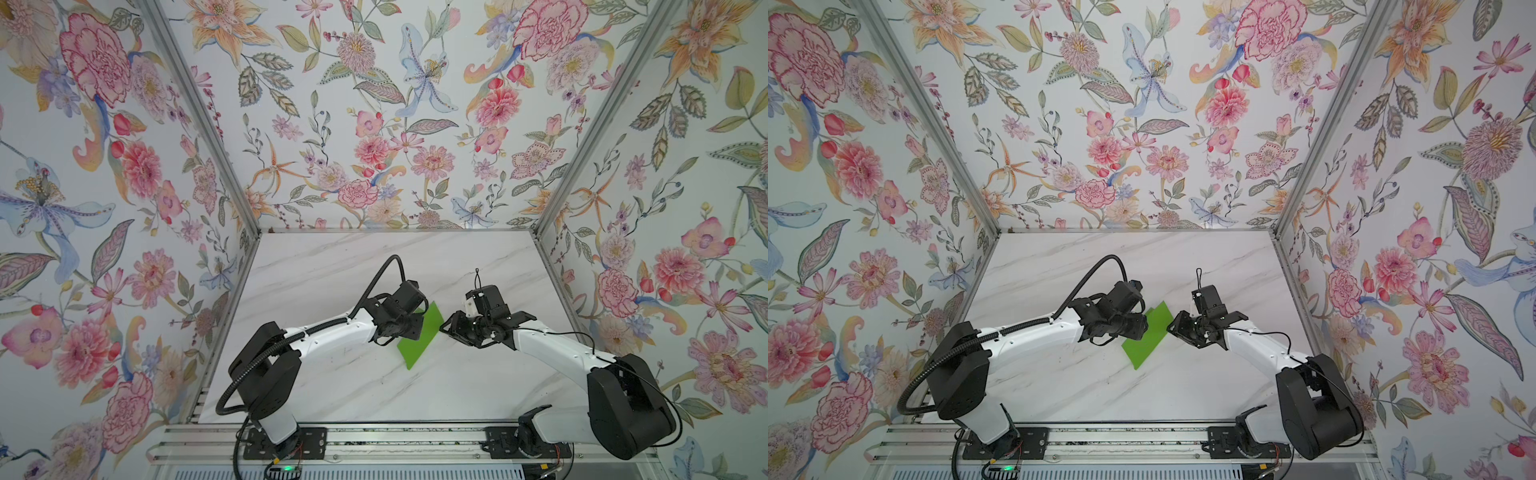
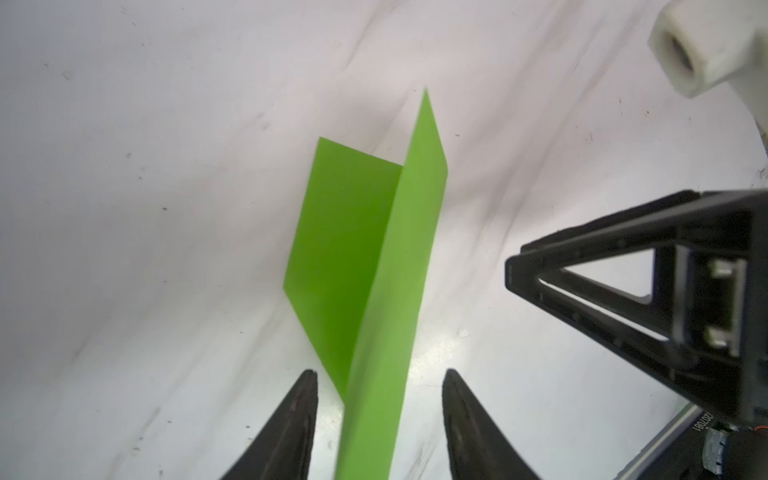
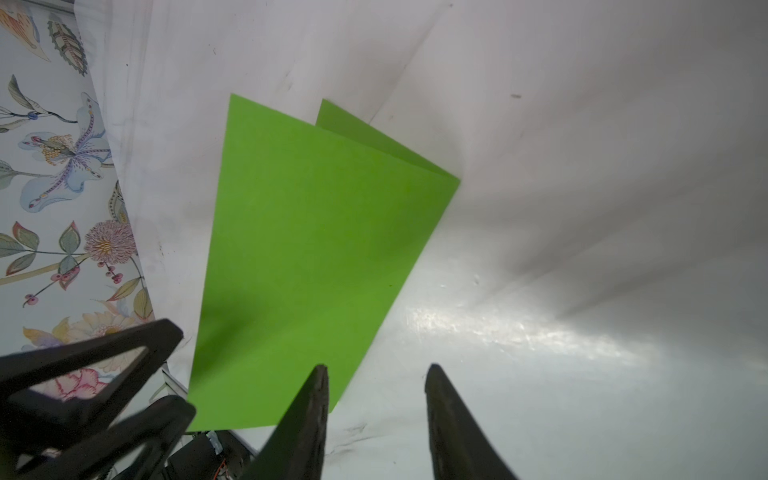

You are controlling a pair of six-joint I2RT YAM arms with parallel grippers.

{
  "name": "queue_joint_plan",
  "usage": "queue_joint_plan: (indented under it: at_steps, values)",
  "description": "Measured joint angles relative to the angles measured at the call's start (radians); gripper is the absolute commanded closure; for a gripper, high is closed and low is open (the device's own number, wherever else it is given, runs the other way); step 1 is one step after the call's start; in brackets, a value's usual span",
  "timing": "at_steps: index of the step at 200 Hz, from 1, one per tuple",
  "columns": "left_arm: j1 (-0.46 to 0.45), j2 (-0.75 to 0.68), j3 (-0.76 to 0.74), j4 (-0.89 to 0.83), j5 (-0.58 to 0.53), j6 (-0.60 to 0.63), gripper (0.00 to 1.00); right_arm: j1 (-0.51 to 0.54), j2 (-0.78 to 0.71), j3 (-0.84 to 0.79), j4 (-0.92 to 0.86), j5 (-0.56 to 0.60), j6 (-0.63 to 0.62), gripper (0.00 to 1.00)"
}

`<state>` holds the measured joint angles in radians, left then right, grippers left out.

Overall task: Fold a paper plane with a square sheet of paper (fold left side to right side)
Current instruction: 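Lower the sheet to the table and regrasp its edge with both grippers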

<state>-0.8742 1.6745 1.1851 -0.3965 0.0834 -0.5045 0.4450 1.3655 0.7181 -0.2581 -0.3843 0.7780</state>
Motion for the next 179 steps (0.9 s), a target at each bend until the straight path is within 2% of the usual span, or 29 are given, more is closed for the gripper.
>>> queue_joint_plan:
  at_steps: [42, 77, 115, 152, 163, 179]
  values:
    - [0.066, -0.005, -0.055, 0.018, 0.077, 0.053, 0.44, 0.055, 0.081, 0.000, 0.029, 0.001, 0.051, 0.52]
    - [0.071, -0.005, -0.070, 0.041, 0.131, 0.092, 0.64, 0.043, 0.150, 0.000, 0.054, 0.030, 0.069, 0.53]
    - [0.077, -0.005, -0.116, 0.055, 0.154, 0.116, 0.80, 0.020, 0.241, 0.073, 0.065, 0.053, 0.064, 0.55]
    - [0.077, -0.005, -0.192, 0.100, 0.200, 0.089, 0.81, 0.018, 0.363, 0.200, 0.068, 0.047, 0.018, 0.58]
    - [0.077, -0.008, -0.229, 0.125, 0.216, 0.069, 0.79, 0.021, 0.396, 0.238, 0.067, 0.039, 0.001, 0.58]
    - [0.076, -0.024, -0.286, 0.161, 0.237, 0.029, 0.70, 0.031, 0.446, 0.299, 0.052, 0.024, -0.036, 0.58]
